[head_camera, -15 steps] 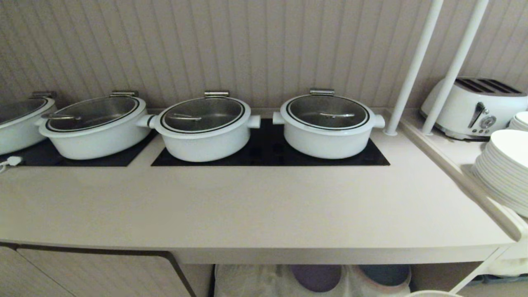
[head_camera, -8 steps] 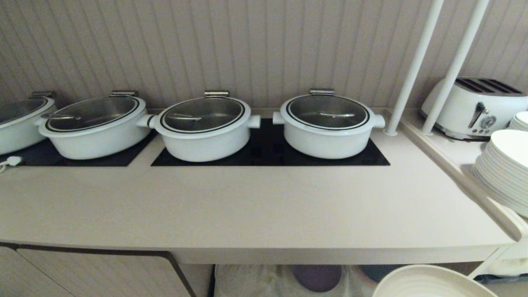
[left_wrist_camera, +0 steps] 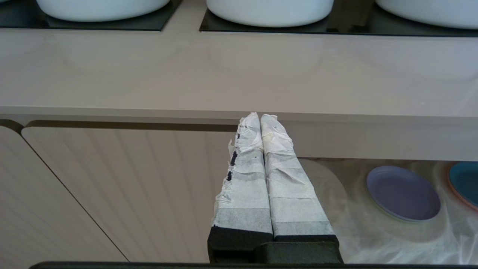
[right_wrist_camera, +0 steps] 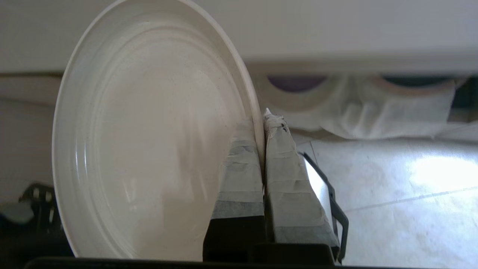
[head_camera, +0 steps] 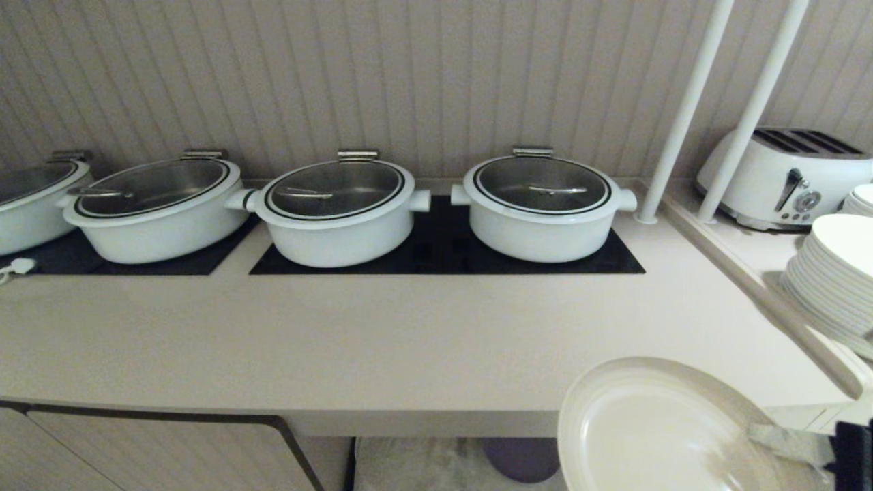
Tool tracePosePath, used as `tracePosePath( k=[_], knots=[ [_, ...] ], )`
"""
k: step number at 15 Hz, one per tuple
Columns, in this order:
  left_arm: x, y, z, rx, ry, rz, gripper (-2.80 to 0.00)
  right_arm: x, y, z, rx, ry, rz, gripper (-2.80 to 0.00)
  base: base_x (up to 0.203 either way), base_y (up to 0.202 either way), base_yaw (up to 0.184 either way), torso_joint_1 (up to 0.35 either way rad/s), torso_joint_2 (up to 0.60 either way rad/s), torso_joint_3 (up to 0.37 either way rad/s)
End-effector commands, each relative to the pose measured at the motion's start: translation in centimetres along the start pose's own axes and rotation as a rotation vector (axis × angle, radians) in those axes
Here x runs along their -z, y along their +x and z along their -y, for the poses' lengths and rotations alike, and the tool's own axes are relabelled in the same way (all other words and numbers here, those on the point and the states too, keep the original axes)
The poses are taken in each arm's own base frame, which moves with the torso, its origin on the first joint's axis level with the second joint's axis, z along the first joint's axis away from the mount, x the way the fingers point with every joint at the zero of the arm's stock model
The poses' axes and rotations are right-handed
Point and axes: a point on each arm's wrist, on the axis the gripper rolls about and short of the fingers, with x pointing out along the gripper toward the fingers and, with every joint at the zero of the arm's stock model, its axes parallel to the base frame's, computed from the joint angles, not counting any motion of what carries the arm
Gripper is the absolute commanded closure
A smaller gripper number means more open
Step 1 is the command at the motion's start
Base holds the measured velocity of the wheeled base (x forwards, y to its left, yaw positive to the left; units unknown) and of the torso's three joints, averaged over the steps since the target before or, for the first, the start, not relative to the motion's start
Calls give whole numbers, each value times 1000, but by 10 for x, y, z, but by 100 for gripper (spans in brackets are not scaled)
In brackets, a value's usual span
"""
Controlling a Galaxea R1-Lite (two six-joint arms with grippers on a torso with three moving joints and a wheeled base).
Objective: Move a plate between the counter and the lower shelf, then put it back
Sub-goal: Put the plate
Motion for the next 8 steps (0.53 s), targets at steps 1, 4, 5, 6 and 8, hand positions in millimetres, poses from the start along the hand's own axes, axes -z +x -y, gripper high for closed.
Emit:
tracePosePath(
  k=[1,4,5,6,8],
  knots=[
    [0,0,0,0,-1,1,0,-27,45,1,21,19,-72,0,0,0,0,0,0,0],
    [0,0,0,0,-1,1,0,-63,80,-9,-6,11,-54,0,0,0,0,0,0,0],
    [0,0,0,0,-1,1,0,-73,92,-13,-17,10,-55,0,0,0,0,0,0,0],
    [0,0,0,0,-1,1,0,-81,103,-17,-26,13,-59,0,0,0,0,0,0,0],
    [0,0,0,0,-1,1,0,-93,122,-25,-43,17,-64,0,0,0,0,0,0,0]
  ],
)
